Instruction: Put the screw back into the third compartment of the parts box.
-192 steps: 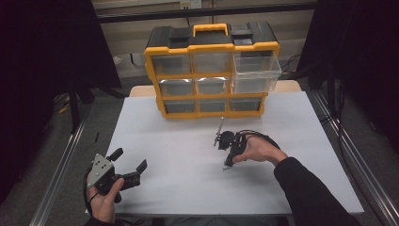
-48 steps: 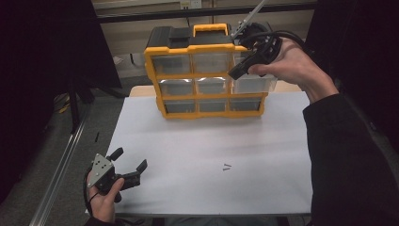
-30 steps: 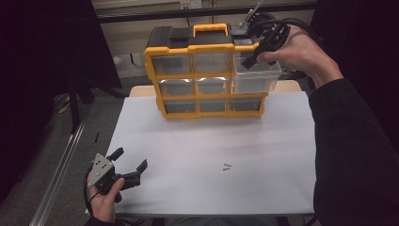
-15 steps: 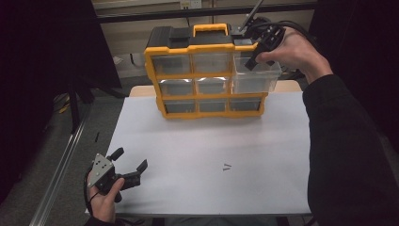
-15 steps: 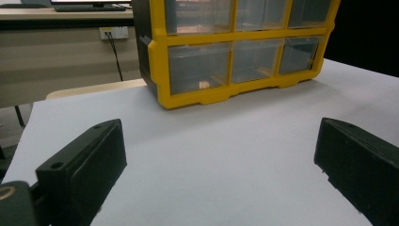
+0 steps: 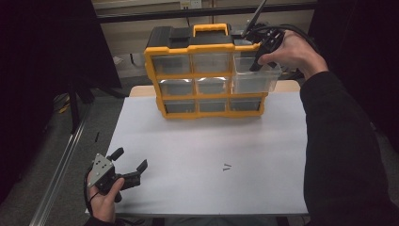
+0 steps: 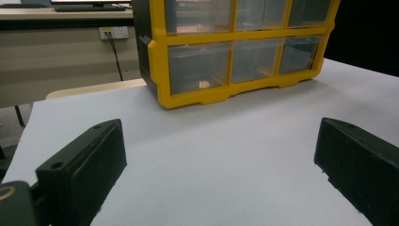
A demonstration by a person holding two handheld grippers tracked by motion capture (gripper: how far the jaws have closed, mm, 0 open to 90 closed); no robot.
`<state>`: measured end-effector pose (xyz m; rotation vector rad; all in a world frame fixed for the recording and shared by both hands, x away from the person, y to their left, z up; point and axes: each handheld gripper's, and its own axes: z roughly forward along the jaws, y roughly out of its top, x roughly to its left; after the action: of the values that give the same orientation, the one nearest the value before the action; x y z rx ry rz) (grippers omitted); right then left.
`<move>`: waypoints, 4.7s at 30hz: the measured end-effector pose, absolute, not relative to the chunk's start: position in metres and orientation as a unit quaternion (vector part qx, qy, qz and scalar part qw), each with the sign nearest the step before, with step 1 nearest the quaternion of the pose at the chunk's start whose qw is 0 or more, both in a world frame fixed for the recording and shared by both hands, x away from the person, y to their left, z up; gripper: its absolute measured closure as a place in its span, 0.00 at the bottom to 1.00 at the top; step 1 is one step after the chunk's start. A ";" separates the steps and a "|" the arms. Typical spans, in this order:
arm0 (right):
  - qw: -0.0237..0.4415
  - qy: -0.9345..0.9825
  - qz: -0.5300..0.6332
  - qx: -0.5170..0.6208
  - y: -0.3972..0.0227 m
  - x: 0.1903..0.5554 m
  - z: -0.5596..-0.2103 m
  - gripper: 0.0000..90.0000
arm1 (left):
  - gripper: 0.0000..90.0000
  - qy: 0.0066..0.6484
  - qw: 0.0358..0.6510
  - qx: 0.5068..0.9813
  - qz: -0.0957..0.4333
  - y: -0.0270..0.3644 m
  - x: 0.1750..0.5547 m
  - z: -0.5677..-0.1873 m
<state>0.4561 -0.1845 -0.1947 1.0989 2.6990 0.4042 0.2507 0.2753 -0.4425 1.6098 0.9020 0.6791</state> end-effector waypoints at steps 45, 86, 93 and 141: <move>0.082 0.906 0.129 0.396 -0.188 0.467 -0.212 0.90 | 0.03 0.383 0.544 0.687 0.294 0.276 0.251 -0.442; 0.130 0.892 0.238 0.362 -0.188 0.440 -0.169 0.62 | 0.03 0.378 0.551 0.686 0.289 0.275 0.251 -0.442; 0.142 0.892 0.256 0.344 -0.185 0.432 -0.163 0.48 | 0.03 0.379 0.549 0.687 0.290 0.275 0.251 -0.442; 0.122 0.930 0.269 0.217 -0.095 0.376 -0.228 0.10 | 0.03 0.374 0.548 0.689 0.290 0.276 0.251 -0.442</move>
<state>0.3762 -0.0953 -0.2280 0.6338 2.7154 0.7846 0.2512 0.2757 -0.4418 1.6331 0.8864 0.6873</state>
